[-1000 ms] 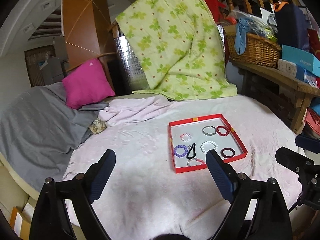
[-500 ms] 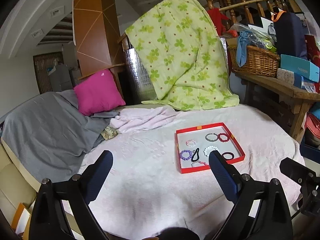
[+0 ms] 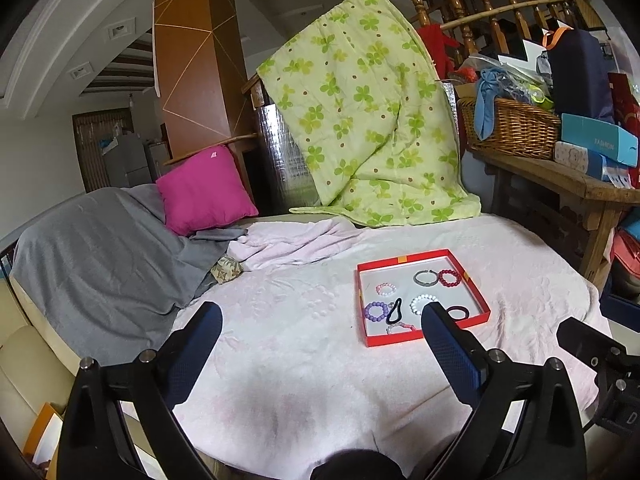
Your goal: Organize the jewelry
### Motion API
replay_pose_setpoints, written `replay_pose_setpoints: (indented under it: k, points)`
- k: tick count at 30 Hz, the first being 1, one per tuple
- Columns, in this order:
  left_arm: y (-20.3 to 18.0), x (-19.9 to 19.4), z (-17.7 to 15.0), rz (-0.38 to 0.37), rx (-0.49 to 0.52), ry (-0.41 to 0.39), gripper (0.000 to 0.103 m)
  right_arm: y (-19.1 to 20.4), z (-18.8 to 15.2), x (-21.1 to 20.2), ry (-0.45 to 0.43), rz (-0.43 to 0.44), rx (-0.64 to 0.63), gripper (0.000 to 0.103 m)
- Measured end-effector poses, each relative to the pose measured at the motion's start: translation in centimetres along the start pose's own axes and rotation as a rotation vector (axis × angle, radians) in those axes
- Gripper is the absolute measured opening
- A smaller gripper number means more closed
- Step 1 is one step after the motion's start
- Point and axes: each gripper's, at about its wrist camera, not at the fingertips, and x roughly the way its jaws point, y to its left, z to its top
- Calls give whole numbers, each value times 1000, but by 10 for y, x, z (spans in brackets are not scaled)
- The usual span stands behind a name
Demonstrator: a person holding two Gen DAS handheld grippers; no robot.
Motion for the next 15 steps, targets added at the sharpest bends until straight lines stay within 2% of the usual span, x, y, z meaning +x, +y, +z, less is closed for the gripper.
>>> replay_pose_setpoints:
  k: [15]
  points:
    - [0,7,0,5,4,22,100,-1,1,4,6,-5,4,81]
